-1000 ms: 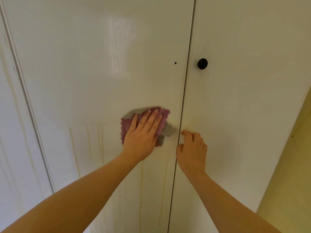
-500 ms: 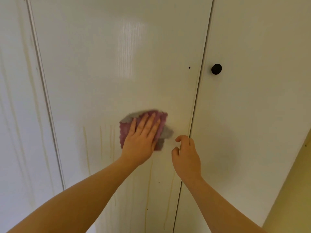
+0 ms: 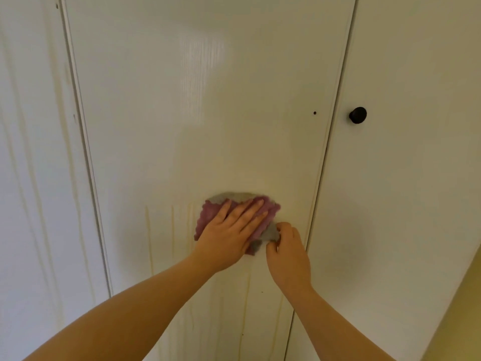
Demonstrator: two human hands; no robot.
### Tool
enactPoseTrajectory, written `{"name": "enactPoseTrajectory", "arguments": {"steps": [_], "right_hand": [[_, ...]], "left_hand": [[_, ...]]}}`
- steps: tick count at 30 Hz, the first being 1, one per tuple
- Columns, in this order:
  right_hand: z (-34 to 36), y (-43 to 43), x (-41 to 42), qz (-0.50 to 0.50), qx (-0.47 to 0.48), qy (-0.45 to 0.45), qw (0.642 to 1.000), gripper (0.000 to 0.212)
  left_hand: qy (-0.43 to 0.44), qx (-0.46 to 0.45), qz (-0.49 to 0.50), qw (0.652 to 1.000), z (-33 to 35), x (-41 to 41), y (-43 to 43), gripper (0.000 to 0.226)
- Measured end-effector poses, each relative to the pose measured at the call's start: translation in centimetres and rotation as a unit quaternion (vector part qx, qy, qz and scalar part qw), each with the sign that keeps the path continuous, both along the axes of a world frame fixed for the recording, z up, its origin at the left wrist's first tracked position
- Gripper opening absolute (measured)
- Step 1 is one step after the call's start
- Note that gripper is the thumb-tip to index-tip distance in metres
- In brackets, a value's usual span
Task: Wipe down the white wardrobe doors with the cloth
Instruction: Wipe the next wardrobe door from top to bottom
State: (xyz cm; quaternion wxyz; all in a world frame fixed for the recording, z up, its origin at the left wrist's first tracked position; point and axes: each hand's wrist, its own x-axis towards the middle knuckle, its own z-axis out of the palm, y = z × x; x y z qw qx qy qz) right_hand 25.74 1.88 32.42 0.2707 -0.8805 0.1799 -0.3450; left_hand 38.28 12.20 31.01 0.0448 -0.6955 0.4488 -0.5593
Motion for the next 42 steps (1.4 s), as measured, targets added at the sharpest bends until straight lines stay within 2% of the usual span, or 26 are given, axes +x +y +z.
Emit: {"name": "enactPoseTrajectory", "arguments": {"steps": [2, 4, 9, 11, 14, 16, 17, 20, 22, 26, 28, 31, 34, 39, 41, 42], "right_hand": [[-0.1, 0.6, 0.1, -0.003, 0.004, 0.007, 1.000, 0.019], [0.0, 1.0, 0.2, -0.004, 0.007, 0.001, 1.000, 0.017], [0.4, 3.6, 1.5, 0.019, 0.004, -0.010, 1.000, 0.014], [0.2, 4.8, 2.1, 0.027, 0.009, -0.002, 1.000, 0.016], [-0.1, 6.1, 2.8, 0.033, 0.003, 0.017, 0.999, 0.010], [0.2, 6.7, 3.3, 0.032, 0.000, 0.017, 0.999, 0.009], [0.4, 6.9, 3.4, 0.030, 0.001, 0.011, 0.999, 0.009], [1.0, 7.8, 4.2, 0.031, 0.010, -0.024, 0.999, 0.011], [1.1, 8.5, 4.7, 0.032, 0.014, -0.028, 0.999, 0.012], [0.1, 9.5, 4.6, 0.038, 0.016, 0.010, 0.999, 0.011], [-0.1, 9.5, 4.5, 0.031, 0.015, 0.012, 0.999, 0.011], [0.0, 9.4, 4.7, 0.021, 0.019, 0.006, 1.000, 0.012], [0.2, 9.8, 5.0, 0.024, 0.023, -0.001, 0.999, 0.012], [0.2, 10.3, 5.1, 0.025, 0.020, -0.009, 0.999, 0.015], [0.4, 10.1, 5.1, 0.020, 0.019, -0.012, 1.000, 0.016], [0.5, 10.1, 5.2, 0.016, 0.022, -0.014, 1.000, 0.016]], "left_hand": [[-0.007, 0.066, -0.002, 0.998, -1.1, 0.4, 1.3, 0.067], [-0.018, 0.076, -0.004, 0.997, -0.3, 0.8, 2.1, 0.063], [0.029, -0.075, 0.025, 0.996, 2.6, 1.7, 4.8, 0.056], [0.028, -0.045, 0.032, 0.998, 0.7, 2.4, 6.6, 0.059], [0.012, 0.057, 0.032, 0.998, -2.5, 3.4, 9.5, 0.062], [-0.004, 0.085, 0.028, 0.996, -2.4, 4.0, 10.8, 0.064], [-0.007, 0.068, 0.024, 0.997, -1.6, 4.1, 11.0, 0.065], [0.029, -0.071, 0.041, 0.996, 1.7, 4.1, 11.0, 0.065], [0.048, -0.103, 0.048, 0.992, 1.9, 4.3, 11.2, 0.064], [0.041, 0.019, 0.041, 0.998, -2.2, 5.0, 13.7, 0.056], [0.026, 0.055, 0.033, 0.998, -2.0, 5.3, 14.7, 0.056], [0.009, 0.003, 0.034, 0.999, 1.0, 5.5, 14.7, 0.057], [0.044, -0.075, 0.043, 0.995, 1.6, 5.6, 14.8, 0.057], [0.037, 0.056, 0.025, 0.997, -3.3, 5.9, 17.6, 0.056], [0.009, 0.050, 0.022, 0.998, -1.5, 6.2, 17.5, 0.058], [0.013, 0.017, 0.026, 0.999, -0.2, 6.3, 17.1, 0.061]]}}
